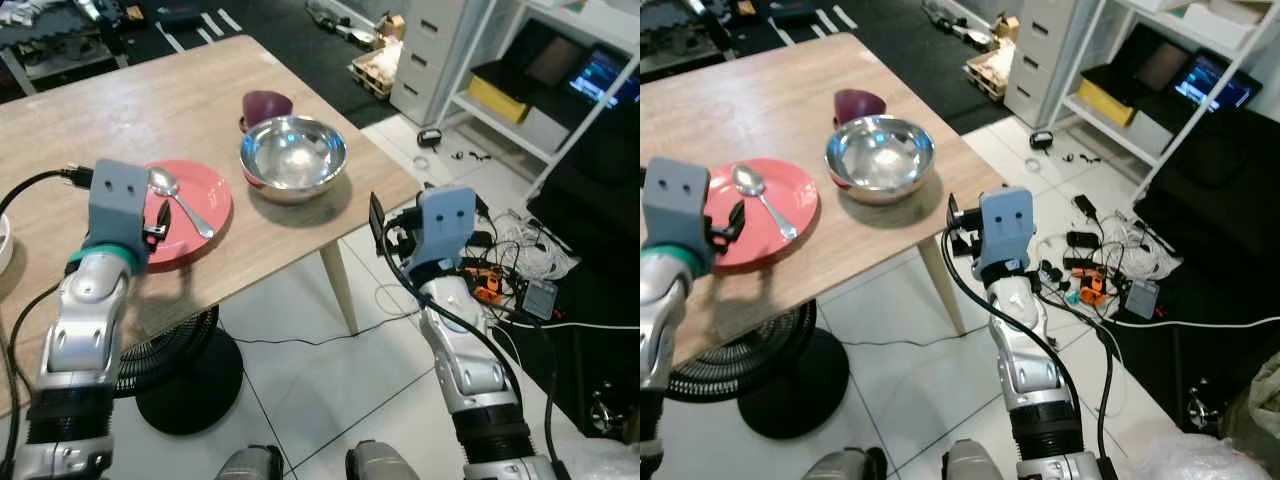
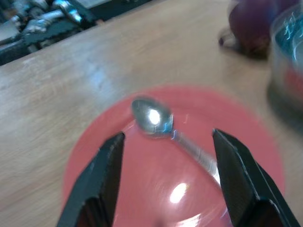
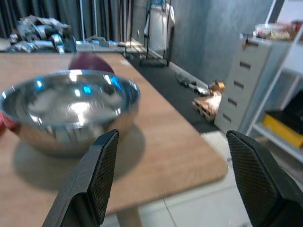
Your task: Setting the table
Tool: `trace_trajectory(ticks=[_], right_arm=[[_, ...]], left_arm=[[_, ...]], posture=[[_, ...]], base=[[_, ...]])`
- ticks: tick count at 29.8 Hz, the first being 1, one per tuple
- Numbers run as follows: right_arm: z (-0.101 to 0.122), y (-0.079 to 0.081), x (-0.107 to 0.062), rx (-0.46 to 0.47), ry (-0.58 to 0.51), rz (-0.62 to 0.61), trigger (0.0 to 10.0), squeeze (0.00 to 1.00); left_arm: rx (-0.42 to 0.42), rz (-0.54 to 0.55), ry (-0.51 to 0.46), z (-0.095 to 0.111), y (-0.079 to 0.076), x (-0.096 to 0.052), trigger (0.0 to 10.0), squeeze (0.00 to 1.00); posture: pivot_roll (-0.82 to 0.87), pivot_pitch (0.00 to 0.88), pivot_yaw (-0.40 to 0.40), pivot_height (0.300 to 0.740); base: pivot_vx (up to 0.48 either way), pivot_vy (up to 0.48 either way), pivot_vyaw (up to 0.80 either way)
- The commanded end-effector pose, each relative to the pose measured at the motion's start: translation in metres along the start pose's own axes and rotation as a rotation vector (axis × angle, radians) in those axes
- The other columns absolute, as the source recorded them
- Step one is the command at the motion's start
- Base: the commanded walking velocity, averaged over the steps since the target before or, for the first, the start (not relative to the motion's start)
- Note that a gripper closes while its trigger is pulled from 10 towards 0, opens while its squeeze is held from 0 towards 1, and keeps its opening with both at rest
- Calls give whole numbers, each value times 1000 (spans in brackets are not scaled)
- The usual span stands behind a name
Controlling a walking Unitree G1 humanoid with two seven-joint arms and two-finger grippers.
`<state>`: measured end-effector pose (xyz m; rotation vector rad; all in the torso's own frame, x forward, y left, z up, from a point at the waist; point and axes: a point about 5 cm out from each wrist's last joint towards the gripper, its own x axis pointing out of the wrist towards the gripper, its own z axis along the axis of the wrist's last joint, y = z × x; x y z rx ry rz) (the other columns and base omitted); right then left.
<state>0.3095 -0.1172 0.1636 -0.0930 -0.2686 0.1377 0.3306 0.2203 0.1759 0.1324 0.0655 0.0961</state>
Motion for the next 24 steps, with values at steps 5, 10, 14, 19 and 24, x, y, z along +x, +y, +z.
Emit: trace_trajectory(ticks=[5,10,14,19,24], right_arm=[[11,4,1,7,-29,13,10000,0],[9,0,-6,-4,-13,8,10000,0],[9,-2,-9,-9,-6,-1,10000,0],[9,-4,-10,-12,3,-5,10000,0],[10,-4,-10,-16,4,-1,10000,0]], left_arm=[[-148,-8,85,-8,-11,20,10000,0],[-183,19,167,-14,-17,37,10000,0],[-180,59,217,-20,-17,39,10000,0],[-250,96,284,-30,-24,41,10000,0],[-288,151,323,-30,-32,43,10000,0]], posture=[[-113,24,65,740],[-146,42,76,740],[-158,52,80,740],[-158,61,74,740],[-166,68,76,740]], base=[[0,0,0],[0,0,0],[0,0,0],[0,0,0],[0,0,0]])
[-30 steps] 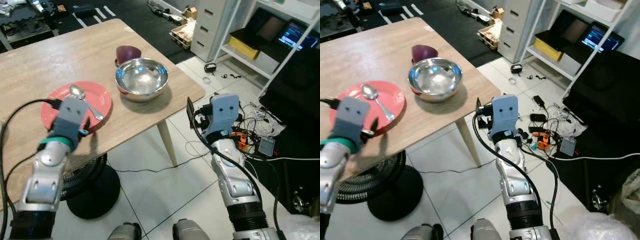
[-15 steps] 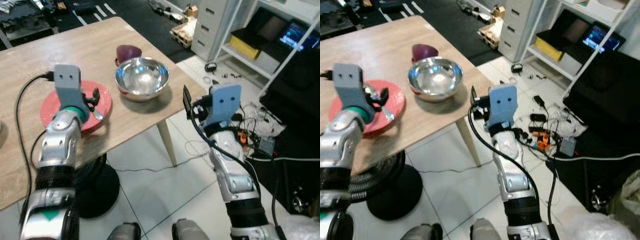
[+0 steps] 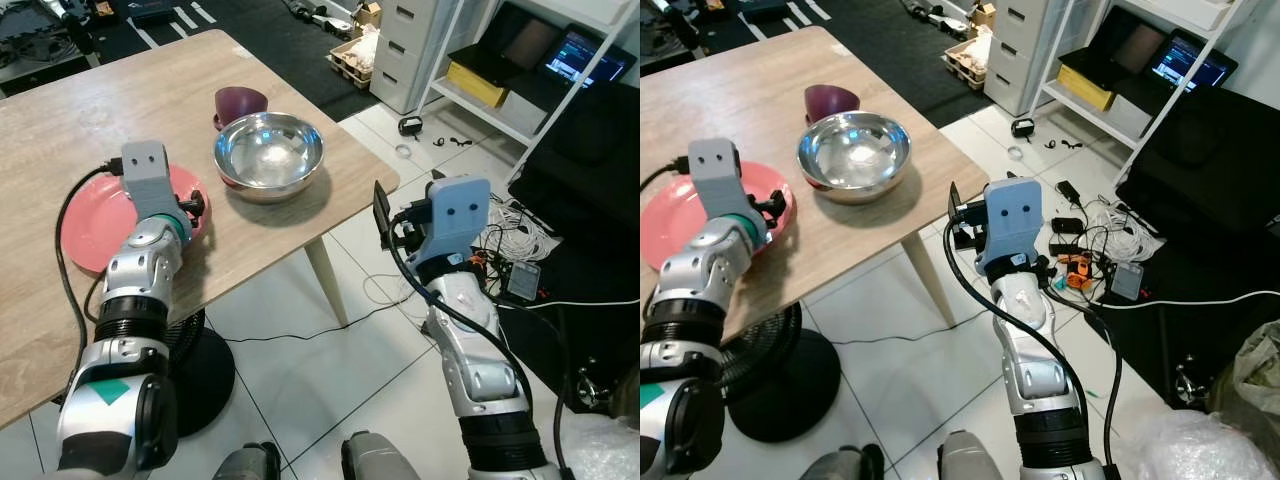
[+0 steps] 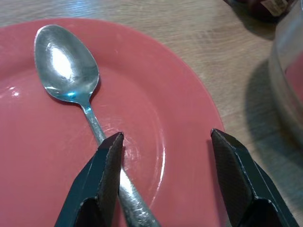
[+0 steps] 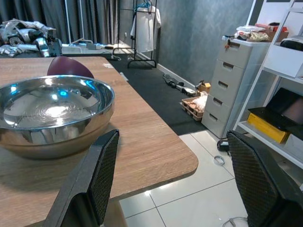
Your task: Setting the table
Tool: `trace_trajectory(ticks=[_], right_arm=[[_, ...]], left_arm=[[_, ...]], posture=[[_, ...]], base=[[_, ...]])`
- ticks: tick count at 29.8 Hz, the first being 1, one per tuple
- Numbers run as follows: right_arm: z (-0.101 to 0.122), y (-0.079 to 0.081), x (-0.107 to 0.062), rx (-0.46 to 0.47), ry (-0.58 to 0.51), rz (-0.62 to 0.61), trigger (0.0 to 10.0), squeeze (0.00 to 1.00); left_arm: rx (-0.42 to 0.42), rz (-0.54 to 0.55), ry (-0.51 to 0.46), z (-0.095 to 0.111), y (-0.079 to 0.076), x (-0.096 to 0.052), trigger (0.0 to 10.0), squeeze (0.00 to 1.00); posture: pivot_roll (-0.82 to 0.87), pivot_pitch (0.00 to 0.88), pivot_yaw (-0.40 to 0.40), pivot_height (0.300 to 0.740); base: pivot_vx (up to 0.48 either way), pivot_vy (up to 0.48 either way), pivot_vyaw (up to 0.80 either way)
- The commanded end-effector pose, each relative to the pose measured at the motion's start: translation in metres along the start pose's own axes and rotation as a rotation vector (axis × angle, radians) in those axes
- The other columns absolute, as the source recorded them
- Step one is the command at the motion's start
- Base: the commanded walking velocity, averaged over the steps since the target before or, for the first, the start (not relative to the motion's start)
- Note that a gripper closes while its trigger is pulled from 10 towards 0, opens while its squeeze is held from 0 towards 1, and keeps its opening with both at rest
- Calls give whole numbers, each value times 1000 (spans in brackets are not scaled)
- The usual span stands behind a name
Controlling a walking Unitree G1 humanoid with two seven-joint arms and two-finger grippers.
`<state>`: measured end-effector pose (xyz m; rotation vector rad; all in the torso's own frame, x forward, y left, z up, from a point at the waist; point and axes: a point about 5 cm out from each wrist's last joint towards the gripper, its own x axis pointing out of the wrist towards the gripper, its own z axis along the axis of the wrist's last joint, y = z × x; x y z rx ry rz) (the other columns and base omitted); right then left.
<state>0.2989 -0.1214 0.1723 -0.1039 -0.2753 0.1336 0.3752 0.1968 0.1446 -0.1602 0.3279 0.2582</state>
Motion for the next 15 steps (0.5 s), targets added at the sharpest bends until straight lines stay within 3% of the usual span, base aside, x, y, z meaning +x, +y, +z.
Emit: trace_trajectory(ticks=[1,5,6,8,15], right_arm=[[0,-1,-2,-5,12,0,10000,0],[-1,-1,-4,-6,22,-1,10000,0],[-2,0,-5,-7,27,1,10000,0],[-2,0,-5,-7,29,2,10000,0],[-3,-1,-5,-9,33,3,10000,0]], left_arm=[[17,52,30,-5,0,0,10000,0],[31,101,42,-9,-3,1,10000,0],[-30,135,93,-18,-1,2,10000,0],[-47,156,105,-20,1,2,10000,0],[-40,211,98,-19,9,3,10000,0]], posture=[[-166,69,76,740],[-166,70,76,740],[-167,72,75,740],[-167,72,75,740],[-163,71,72,740]], base=[[0,0,0],[0,0,0],[0,0,0],[0,0,0],[0,0,0]])
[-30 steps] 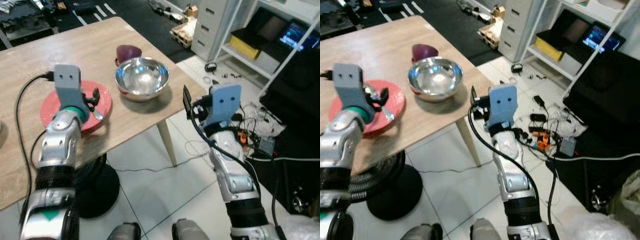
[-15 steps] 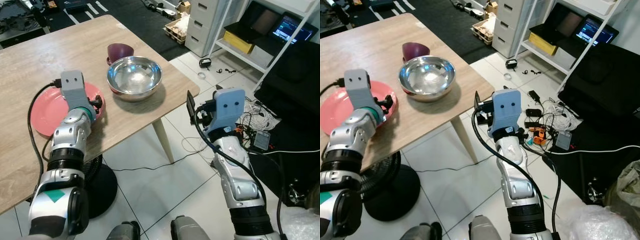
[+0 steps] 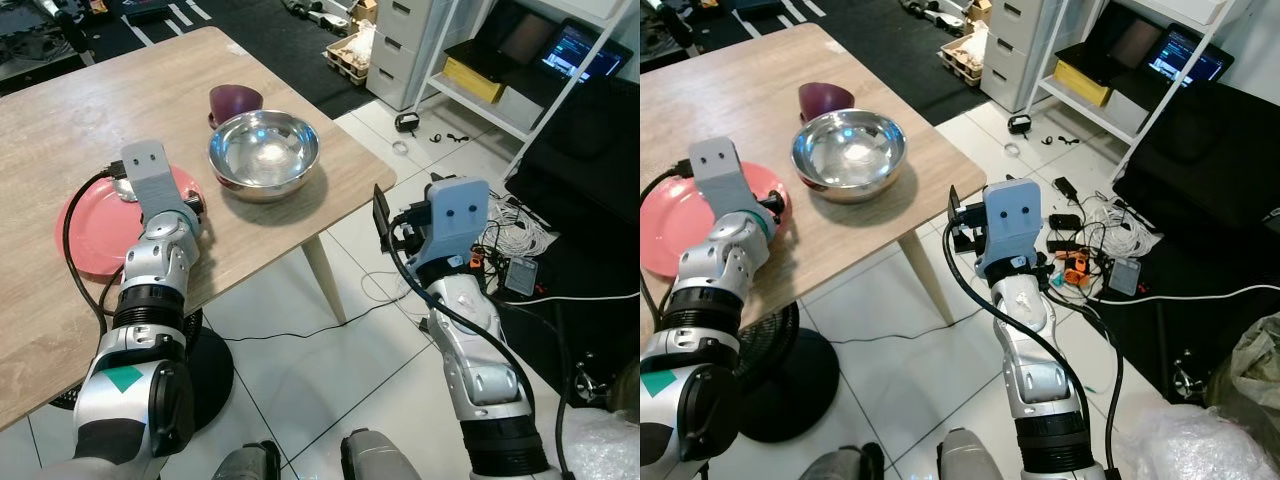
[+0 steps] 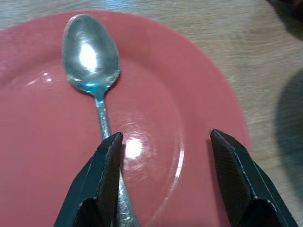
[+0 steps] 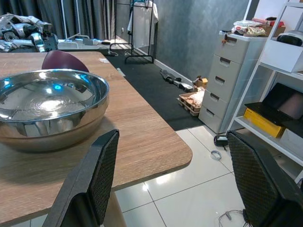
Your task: Setting the table
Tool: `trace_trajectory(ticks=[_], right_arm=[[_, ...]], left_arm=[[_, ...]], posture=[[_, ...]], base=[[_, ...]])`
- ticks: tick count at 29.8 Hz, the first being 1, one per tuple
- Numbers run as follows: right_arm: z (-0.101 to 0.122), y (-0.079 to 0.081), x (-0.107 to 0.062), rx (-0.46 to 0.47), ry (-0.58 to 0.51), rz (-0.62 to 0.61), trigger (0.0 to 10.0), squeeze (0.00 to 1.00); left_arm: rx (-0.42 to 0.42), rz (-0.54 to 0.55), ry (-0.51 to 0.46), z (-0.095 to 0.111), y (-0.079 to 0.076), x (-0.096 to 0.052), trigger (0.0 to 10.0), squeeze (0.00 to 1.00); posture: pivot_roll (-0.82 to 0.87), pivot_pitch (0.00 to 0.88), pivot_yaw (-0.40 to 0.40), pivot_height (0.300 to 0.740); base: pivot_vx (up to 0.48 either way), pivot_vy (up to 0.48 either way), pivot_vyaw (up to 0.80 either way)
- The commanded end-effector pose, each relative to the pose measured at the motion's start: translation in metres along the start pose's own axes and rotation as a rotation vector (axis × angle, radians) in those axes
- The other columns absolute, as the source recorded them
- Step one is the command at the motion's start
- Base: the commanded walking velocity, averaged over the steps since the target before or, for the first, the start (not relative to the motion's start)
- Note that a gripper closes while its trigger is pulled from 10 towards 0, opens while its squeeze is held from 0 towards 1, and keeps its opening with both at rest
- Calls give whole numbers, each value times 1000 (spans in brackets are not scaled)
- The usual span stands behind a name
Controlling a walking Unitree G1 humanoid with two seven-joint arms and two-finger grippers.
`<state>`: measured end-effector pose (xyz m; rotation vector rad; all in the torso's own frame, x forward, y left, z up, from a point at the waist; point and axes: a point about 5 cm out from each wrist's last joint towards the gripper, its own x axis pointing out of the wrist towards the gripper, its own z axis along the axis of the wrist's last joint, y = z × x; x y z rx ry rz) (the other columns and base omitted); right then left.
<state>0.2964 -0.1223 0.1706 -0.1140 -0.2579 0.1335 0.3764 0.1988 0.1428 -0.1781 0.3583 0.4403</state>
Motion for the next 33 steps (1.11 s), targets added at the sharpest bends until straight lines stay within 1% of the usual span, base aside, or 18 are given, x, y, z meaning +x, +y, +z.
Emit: trace_trajectory(ticks=[1,3,5,6,8,10,14,17,20,21,24,25,26,28,29,30,32,33], right_arm=[[-2,0,-3,-1,18,3,10000,0],[-2,0,-3,-1,18,3,10000,0],[-2,1,-3,0,21,7,10000,0],[-2,1,-3,0,21,7,10000,0],[-3,2,-2,1,23,10,10000,0],[-2,3,-2,2,22,12,10000,0],[-2,2,-2,2,22,13,10000,0],[-3,2,-2,0,23,14,10000,0],[-3,2,-2,-1,23,15,10000,0],[-3,2,-2,-1,23,15,10000,0],[-3,2,-2,-1,25,15,10000,0],[-3,2,-2,-1,25,15,10000,0],[-3,2,-3,-2,26,16,10000,0],[-3,2,-3,-2,26,16,10000,0],[-3,2,-3,-2,26,18,10000,0],[-3,2,-3,-2,27,18,10000,0],[-3,2,-3,-2,27,18,10000,0],[-3,2,-3,-2,28,18,10000,0]], left_arm=[[15,51,69,-17,10,3,10000,0],[15,51,69,-17,10,3,10000,0],[81,80,-26,-3,11,1,10000,0],[81,80,-26,-3,11,1,10000,0],[107,109,-68,2,12,-1,10000,0],[119,144,-84,2,15,-1,10000,0],[147,127,-111,2,16,-3,10000,0],[138,125,-98,0,17,-3,10000,0],[128,137,-84,-4,25,-4,10000,0],[128,137,-84,-4,25,-4,10000,0],[85,130,-44,-10,31,-4,10000,0],[85,130,-44,-10,31,-4,10000,0],[58,123,-20,-14,34,-3,10000,0],[58,123,-20,-14,34,-3,10000,0],[23,118,14,-19,36,-2,10000,0],[-12,107,51,-24,38,-1,7294,0],[-12,107,51,-24,38,-1,7294,0],[-37,102,77,-27,40,0,4745,0]], posture=[[-163,71,72,740],[-163,71,72,740],[-157,69,70,740],[-157,69,70,740],[-157,67,71,740],[-157,66,71,740],[-156,64,70,740],[-156,62,70,740],[-156,61,70,740],[-156,61,70,740],[-152,62,68,740],[-152,62,68,740],[-152,62,67,740],[-152,62,67,740],[-152,63,67,740],[-152,66,66,740],[-152,66,66,740],[-152,66,66,740]], base=[[0,0,0],[0,0,0],[0,0,0],[0,0,0],[0,0,0],[0,0,0],[0,0,0],[0,0,0],[0,0,0],[0,0,0],[0,0,0],[0,0,0],[0,0,0],[0,0,0],[0,0,0],[0,0,0],[0,0,0],[0,0,0]])
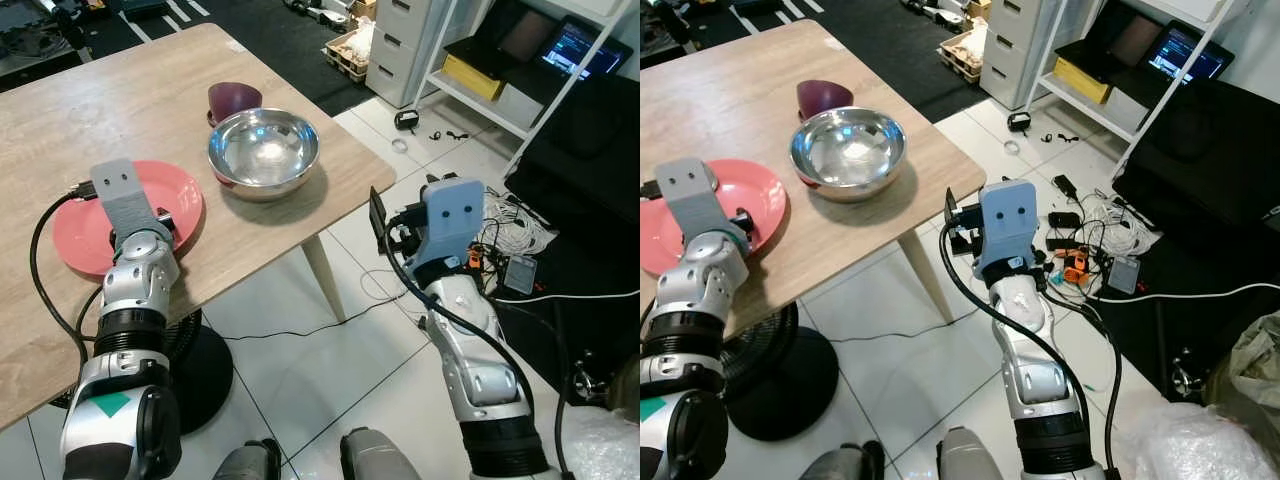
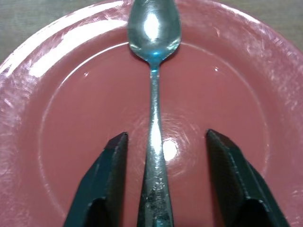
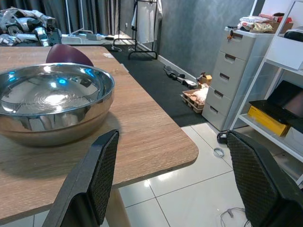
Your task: Setting the table
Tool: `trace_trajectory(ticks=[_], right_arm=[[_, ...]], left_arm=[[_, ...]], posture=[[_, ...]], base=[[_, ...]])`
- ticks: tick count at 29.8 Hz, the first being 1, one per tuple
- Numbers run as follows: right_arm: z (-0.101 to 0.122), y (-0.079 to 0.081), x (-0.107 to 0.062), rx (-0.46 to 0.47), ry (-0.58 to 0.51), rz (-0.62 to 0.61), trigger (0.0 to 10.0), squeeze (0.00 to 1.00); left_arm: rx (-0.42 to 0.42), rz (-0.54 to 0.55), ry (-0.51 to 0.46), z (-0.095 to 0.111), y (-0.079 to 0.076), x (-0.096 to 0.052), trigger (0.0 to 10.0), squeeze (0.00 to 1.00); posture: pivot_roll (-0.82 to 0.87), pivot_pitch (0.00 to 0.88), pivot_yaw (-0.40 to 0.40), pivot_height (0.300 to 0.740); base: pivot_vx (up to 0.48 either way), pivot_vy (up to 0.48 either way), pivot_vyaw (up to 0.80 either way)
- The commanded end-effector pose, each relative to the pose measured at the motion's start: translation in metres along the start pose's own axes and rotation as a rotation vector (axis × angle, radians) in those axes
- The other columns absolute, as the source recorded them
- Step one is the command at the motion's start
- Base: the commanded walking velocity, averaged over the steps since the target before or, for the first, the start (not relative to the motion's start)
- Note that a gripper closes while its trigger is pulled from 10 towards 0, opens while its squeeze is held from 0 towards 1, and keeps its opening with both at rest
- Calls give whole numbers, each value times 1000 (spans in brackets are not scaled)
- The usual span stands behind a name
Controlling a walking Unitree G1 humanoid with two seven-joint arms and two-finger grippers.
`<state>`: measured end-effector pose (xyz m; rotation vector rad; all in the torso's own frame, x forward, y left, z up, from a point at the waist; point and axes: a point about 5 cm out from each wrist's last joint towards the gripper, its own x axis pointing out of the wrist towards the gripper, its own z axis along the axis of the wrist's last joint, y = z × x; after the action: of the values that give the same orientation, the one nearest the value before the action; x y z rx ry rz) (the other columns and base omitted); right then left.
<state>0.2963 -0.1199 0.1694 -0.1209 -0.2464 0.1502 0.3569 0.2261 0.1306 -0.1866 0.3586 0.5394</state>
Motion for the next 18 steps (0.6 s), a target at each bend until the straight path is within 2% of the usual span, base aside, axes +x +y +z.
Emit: trace_trajectory(ticks=[1,3,4,16,18], right_arm=[[-3,-1,-3,2,18,-1,10000,0],[-3,-1,-3,2,18,-1,10000,0],[-3,-2,-3,2,19,-2,10000,0],[-4,-1,-4,5,25,-3,10000,0],[-4,-1,-3,8,27,-4,10000,0]], left_arm=[[-24,8,102,-19,8,2,1765,0],[-32,10,112,-20,9,3,1765,0],[-34,14,113,-20,11,3,0,0],[-50,33,112,-22,19,0,0,0],[-40,-26,124,-32,6,-9,0,0]], posture=[[-152,72,67,740],[-152,72,67,740],[-148,78,67,740],[-139,91,62,740],[-141,90,60,740]], base=[[0,0,0],[0,0,0],[0,0,0],[0,0,0],[0,0,0]])
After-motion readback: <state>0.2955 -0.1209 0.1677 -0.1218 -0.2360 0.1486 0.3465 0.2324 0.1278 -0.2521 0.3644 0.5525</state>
